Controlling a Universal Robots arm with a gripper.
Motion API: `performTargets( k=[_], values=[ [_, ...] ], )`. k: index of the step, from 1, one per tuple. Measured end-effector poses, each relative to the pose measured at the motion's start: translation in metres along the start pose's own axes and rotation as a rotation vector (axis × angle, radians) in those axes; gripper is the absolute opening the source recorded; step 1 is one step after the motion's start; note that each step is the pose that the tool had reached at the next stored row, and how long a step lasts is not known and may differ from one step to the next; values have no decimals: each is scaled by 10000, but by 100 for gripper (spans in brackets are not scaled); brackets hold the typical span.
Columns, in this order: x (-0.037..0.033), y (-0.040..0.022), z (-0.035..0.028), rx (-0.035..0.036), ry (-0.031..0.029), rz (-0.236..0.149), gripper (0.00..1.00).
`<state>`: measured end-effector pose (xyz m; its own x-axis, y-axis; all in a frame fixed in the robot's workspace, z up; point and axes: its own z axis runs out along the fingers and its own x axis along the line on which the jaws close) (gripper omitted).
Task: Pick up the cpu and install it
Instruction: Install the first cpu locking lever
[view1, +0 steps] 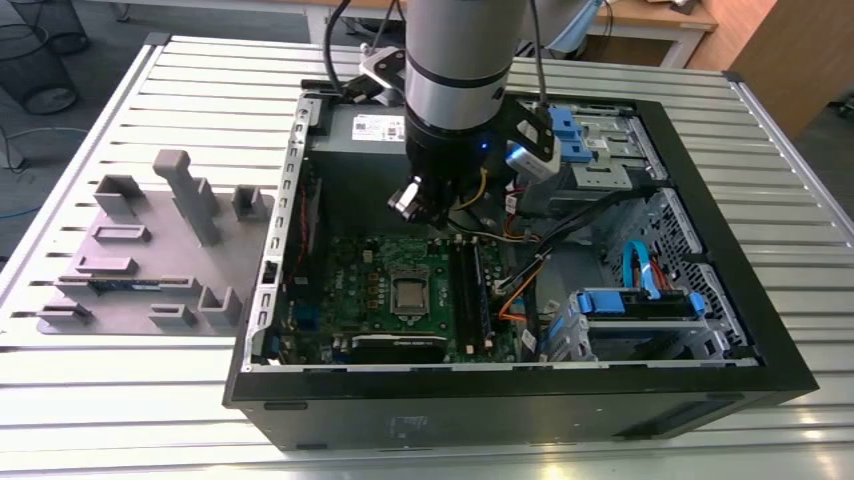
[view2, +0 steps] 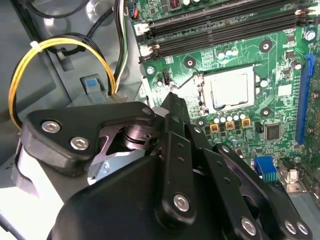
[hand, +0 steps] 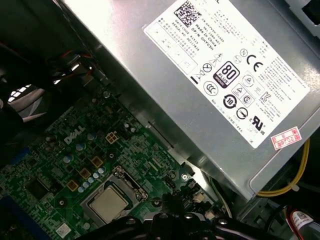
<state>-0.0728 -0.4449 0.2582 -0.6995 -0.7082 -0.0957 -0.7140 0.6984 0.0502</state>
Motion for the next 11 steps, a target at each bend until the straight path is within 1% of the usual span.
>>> performTargets(
  k=[4, 11],
  values=[
    [-17, 0, 21, 1, 1, 0, 11],
    [-67, -11, 56, 0, 0, 1, 11]
  ],
)
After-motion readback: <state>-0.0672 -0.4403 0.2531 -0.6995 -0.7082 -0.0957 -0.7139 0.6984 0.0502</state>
